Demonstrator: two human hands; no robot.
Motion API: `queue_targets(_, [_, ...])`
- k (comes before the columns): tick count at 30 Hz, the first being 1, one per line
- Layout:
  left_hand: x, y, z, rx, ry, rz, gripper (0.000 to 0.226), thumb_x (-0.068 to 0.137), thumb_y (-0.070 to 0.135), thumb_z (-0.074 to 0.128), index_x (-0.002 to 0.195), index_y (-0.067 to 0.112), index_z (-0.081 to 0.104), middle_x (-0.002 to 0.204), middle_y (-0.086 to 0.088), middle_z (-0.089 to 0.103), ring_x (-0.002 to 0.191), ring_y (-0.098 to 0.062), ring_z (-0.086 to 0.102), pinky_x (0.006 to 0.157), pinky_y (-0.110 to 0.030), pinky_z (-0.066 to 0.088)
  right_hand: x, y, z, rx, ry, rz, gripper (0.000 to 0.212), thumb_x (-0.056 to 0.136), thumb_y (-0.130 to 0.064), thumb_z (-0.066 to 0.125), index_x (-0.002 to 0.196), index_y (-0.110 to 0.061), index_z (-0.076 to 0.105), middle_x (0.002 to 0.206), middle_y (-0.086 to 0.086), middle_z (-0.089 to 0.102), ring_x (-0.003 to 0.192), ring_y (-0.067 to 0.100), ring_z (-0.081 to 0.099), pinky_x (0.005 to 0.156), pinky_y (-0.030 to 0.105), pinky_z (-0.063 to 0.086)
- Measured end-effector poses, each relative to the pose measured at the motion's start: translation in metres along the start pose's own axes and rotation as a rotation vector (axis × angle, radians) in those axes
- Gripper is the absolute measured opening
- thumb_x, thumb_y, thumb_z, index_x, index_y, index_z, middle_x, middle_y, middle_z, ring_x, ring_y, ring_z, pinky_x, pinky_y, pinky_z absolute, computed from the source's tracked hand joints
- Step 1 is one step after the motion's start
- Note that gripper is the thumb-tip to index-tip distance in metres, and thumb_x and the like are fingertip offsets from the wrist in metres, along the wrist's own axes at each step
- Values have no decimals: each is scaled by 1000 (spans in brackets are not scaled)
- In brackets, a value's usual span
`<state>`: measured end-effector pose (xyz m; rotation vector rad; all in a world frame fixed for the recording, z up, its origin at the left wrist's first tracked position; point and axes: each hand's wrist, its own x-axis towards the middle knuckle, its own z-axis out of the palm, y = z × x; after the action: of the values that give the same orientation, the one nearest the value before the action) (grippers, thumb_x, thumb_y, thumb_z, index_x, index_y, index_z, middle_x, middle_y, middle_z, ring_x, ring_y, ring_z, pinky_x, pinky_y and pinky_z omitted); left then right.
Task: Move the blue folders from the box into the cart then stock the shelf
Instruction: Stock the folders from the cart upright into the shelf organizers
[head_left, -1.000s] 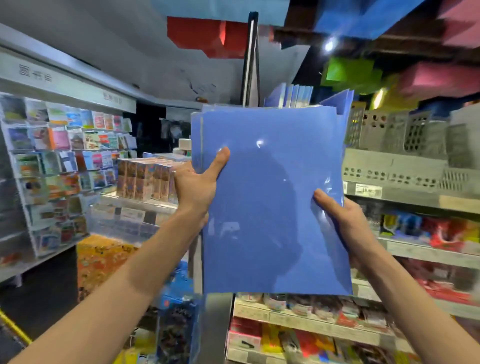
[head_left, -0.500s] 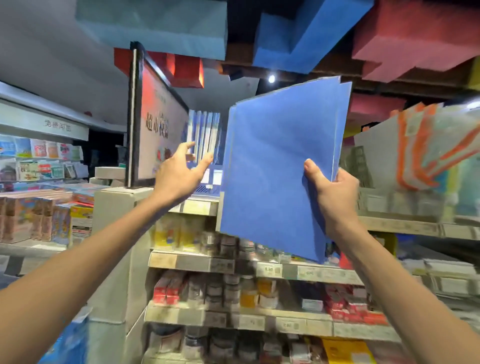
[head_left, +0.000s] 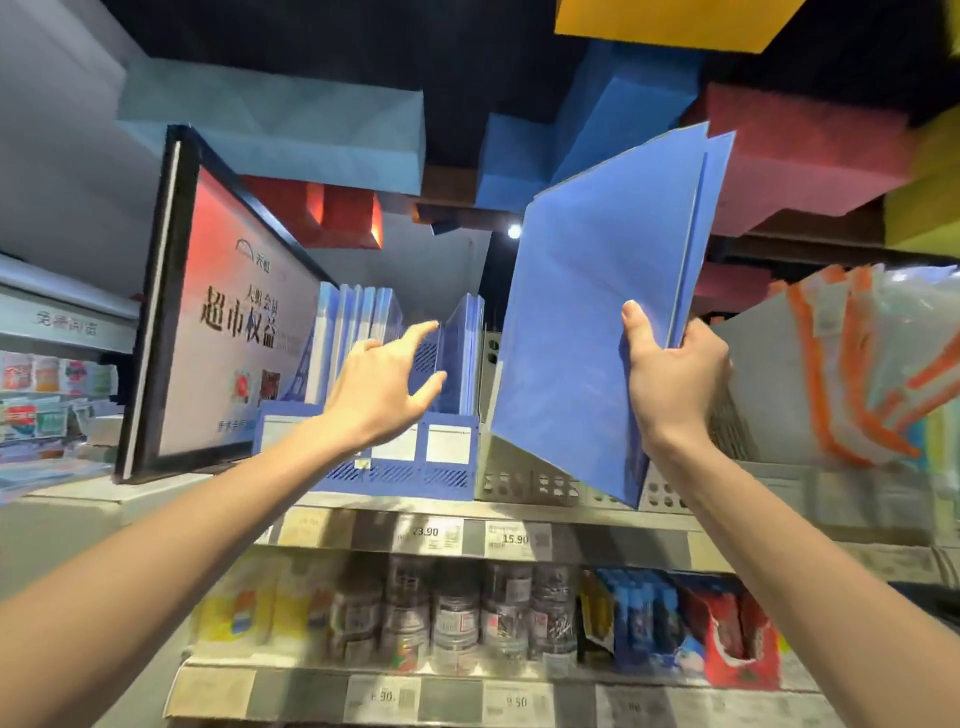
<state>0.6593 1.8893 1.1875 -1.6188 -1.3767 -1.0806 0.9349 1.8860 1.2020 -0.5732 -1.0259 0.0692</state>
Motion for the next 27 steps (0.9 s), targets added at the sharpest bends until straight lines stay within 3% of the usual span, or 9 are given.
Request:
queue_targets(3, [26,-8,34,-4,33,55,65,96,41,58,153,21,34,65,0,61,69,-24,53,111,-41,36,16,12,29,-11,4,-34,32,88,-38,71,69,-15,58,65,-14,58,76,23,58,63,27,39])
queue_targets(5, [43,-17,58,-23,31,70,70,95,44,58,155,19,31,72,-2,67,71,-25,59,114,-41,35,28,24,51,2,-13,-46,29,89,-38,70,78,-11,67,67,-15,62,77,19,60,59,15,39])
queue_targets(8, [64,-25,92,-4,-19,88,80,95,50,57,158,14,24,67,6,56,85,-26,63,114,-40,34,44,42,85,37,-6,-51,24,88,-38,71,81,-15,71,71,-14,66,72,8,61,67,20,46])
queue_targets(11, [75,-28,121,62,-96,97,94,95,59,53,161,9,9,121,-14,66,129,-32,52,119,-40,27,51,53,112,23,-20,-69,20,88,-35,71,79,-18,69,68,-14,62,61,-8,55,58,4,38])
queue_targets(13, [79,-31,137,78,-148,109,102,93,62,54,161,8,1,151,-17,47,146,-34,34,122,-40,22,52,60,129,17,-39,-76,18,89,-36,70,80,-20,69,72,-10,66,68,-1,57,61,8,39])
queue_targets(16, [84,-40,154,50,-145,147,109,91,62,56,159,7,-10,157,-18,38,152,-33,24,123,-39,18,54,70,151,42,-34,-44,15,86,-38,72,79,-24,70,79,-8,72,77,11,61,72,25,48])
queue_targets(21, [95,-68,160,-31,-143,176,108,82,57,42,157,10,-19,165,-21,19,155,-28,9,126,-36,10,58,76,182,99,-30,71,18,84,-37,75,92,-21,76,84,-6,70,91,18,65,74,26,49])
queue_targets(24, [93,-90,161,-81,-152,183,107,78,65,31,156,16,-24,168,-14,9,155,-25,11,125,-38,17,59,82,200,89,-28,120,14,82,-38,76,81,-25,71,82,-5,69,93,23,67,80,33,54])
queue_targets(27, [84,-101,165,-138,-136,157,101,86,66,37,154,29,-28,169,-10,10,150,-29,26,120,-42,28,55,91,217,75,-25,131,15,82,-39,74,80,-24,72,84,-3,70,94,23,64,79,33,53])
